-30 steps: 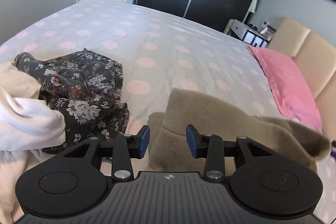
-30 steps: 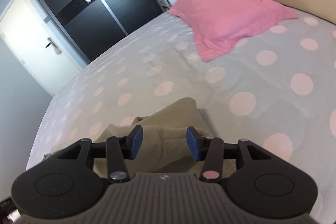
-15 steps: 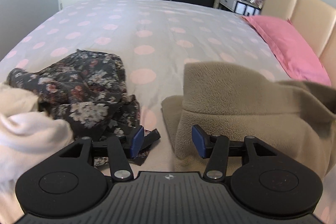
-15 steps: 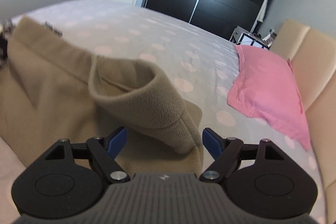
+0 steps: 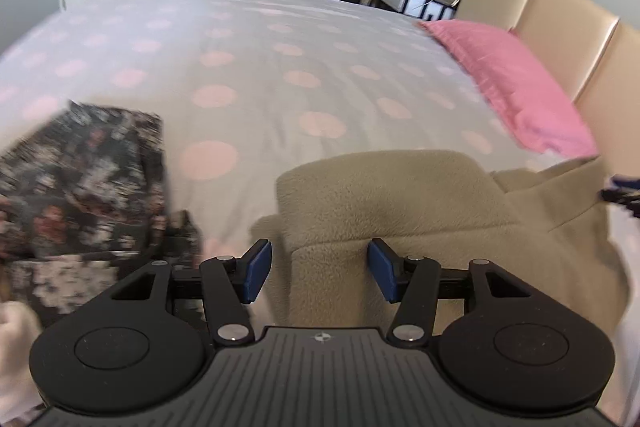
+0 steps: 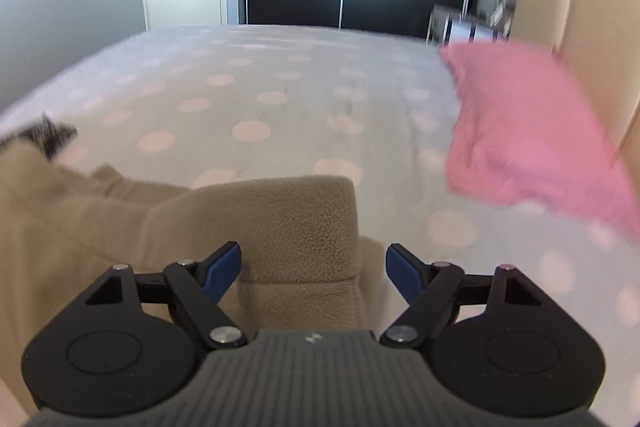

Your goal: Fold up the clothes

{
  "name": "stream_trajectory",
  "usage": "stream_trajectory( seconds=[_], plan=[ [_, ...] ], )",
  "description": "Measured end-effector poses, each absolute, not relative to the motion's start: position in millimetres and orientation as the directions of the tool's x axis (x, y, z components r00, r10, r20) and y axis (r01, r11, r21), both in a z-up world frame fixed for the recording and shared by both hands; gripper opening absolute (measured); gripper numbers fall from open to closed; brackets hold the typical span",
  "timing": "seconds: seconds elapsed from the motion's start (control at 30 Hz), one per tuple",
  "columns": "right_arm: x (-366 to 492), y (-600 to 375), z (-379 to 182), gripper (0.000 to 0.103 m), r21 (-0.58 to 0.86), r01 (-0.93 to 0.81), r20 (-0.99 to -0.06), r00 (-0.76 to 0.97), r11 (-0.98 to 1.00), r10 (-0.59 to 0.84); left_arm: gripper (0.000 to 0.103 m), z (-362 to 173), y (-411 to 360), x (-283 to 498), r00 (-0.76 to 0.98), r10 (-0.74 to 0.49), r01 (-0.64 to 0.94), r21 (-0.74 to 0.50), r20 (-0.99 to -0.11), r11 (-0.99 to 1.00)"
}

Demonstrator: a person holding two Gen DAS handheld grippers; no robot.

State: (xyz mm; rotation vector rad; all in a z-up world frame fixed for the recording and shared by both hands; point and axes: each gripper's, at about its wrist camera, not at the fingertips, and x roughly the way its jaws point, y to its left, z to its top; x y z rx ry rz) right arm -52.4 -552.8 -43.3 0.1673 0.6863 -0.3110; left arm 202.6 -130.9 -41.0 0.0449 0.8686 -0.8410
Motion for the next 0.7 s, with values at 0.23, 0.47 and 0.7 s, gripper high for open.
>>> stream_trajectory(
  seconds=[0.23, 0.47, 0.7],
  plan=[
    [-43.4, -582.3, -73.6, 0.067, 0.281, 0.414, -0.633, 0.758, 0.866, -0.157, 0.057, -56.6, -126.2, 227.1, 0.294, -0.691, 0.609, -0.427, -0.661, 0.668],
    [-52.7, -568.6, -65.2, 0.024, 0.287, 0.423, -0.581, 0.79, 0.859, -0.195, 0.023, -67.0, -130.9, 228.3, 0.344, -0.686, 0.523, -0.476, -0.642, 0.707],
    [-58.0, -567.1, -27.8, 0.019, 0.325, 0.557, -0.529, 0.777, 0.764, -0.341, 0.013, -34.0, -124.0, 219.9, 0.418, -0.718, 0.522, -0.5, -0.556, 0.691]
  ],
)
